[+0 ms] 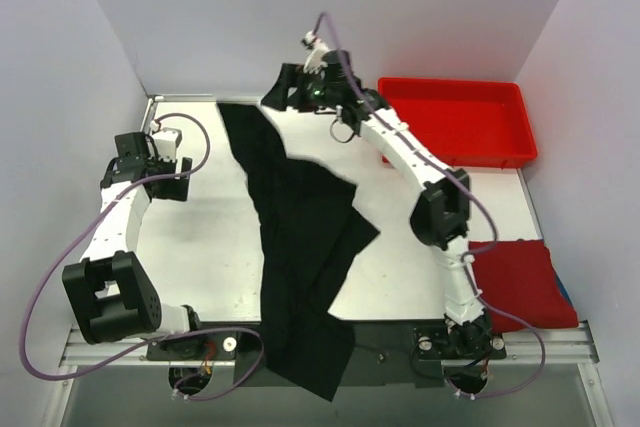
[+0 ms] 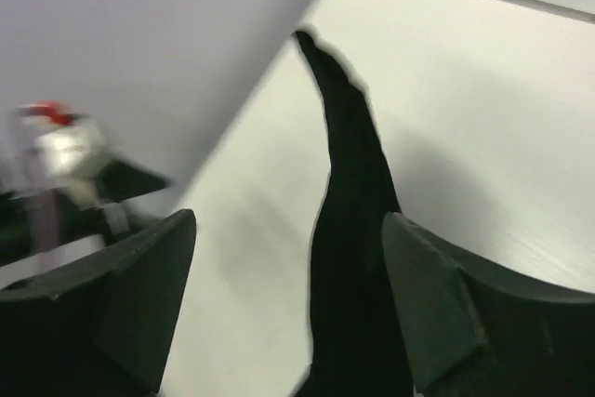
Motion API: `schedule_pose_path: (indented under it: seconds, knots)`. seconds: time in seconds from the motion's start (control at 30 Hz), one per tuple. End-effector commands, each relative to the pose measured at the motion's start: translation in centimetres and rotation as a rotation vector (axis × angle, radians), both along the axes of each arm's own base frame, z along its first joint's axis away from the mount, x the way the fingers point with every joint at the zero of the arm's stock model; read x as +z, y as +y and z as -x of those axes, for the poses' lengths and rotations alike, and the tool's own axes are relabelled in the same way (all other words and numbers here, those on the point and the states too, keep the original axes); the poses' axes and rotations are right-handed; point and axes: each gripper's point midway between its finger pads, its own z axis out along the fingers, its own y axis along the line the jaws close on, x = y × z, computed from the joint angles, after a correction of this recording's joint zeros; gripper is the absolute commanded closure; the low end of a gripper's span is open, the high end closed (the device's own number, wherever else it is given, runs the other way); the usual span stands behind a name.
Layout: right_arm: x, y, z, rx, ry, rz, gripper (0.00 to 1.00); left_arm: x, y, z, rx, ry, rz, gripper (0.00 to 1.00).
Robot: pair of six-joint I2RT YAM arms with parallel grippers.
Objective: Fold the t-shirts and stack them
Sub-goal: Move the tshirt to the center of the board, then flatten out the tshirt
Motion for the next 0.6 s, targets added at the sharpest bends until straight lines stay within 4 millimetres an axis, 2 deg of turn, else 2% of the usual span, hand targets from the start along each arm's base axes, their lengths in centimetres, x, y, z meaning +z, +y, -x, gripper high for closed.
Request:
schedule_pose_path:
  seconds: [0.0, 0.03, 0.07, 0.1, 0.13, 0.17, 0.2, 0.23, 0.27, 0.3, 0.33, 0.37, 0.4, 0.43, 0.47, 0.5, 0.53, 0.57]
  knots:
    - [-6.3, -4.5, -0.5, -0.205, 0.079, 0.512, 0.18, 1.2, -1.4, -0.2, -0.078, -0.076, 0.022, 0.11]
    - [-7.6, -6.5, -0.4, -0.257, 0.111, 0.594, 0.14, 1.2, -1.5, 0.0, -0.085, -0.074, 0.021, 0.11]
    - [-8.7, -8.1, 1.1, -0.256, 0.136, 0.657, 0.13, 0.9, -1.8, 0.2, -0.094, -0.067, 0.030, 0.11]
    - [-9.8, -9.3, 1.5, -0.273, 0.140, 0.698, 0.13, 0.8, -2.0, 0.3, -0.097, -0.066, 0.037, 0.11]
    - [-10.2, -10.9, 3.5, -0.265, 0.154, 0.733, 0.13, 0.7, -2.3, 0.3, -0.107, -0.066, 0.051, 0.11]
    - [-11.2, -11.9, 4.4, -0.258, 0.160, 0.765, 0.13, 0.7, -2.5, 0.3, -0.110, -0.069, 0.062, 0.11]
    - [-12.4, -13.4, 6.8, -0.245, 0.195, 0.802, 0.13, 0.6, -2.9, 0.2, -0.119, -0.069, 0.078, 0.11]
    - [-12.7, -13.9, 8.1, -0.224, 0.213, 0.806, 0.14, 0.5, -3.1, 0.1, -0.120, -0.069, 0.089, 0.11]
    - [-14.4, -14.9, 10.7, -0.174, 0.265, 0.826, 0.15, 0.4, -3.8, -0.1, -0.140, -0.067, 0.106, 0.11]
    - [-17.0, -16.0, 13.2, -0.126, 0.331, 0.862, 0.19, 0.4, -4.1, -0.2, -0.148, -0.067, 0.116, 0.12]
    - [-16.5, -15.7, 15.1, -0.074, 0.336, 0.831, 0.21, 0.5, -4.8, -0.6, -0.172, -0.070, 0.123, 0.12]
    - [-17.9, -16.8, 17.7, -0.034, 0.367, 0.847, 0.24, 0.6, -5.3, -0.8, -0.189, -0.070, 0.122, 0.12]
    - [-18.1, -16.5, 19.5, 0.016, 0.367, 0.845, 0.24, 1.0, -6.0, -1.2, -0.212, -0.075, 0.116, 0.12]
    - [-19.3, -17.5, 21.9, 0.061, 0.369, 0.869, 0.24, 1.1, -6.5, -1.3, -0.231, -0.073, 0.114, 0.12]
    - [-20.2, -17.3, 24.0, 0.129, 0.360, 0.894, 0.24, 1.5, -7.4, -1.6, -0.264, -0.076, 0.109, 0.12]
    - [-21.0, -18.1, 26.0, 0.186, 0.333, 0.924, 0.24, 1.7, -7.9, -1.8, -0.278, -0.080, 0.114, 0.12]
    - [-21.6, -17.8, 28.0, 0.254, 0.312, 0.946, 0.24, 2.1, -8.8, -2.0, -0.302, -0.081, 0.120, 0.12]
    - [-22.3, -18.5, 29.5, 0.301, 0.287, 0.972, 0.24, 2.7, -9.4, -2.2, -0.323, -0.090, 0.136, 0.12]
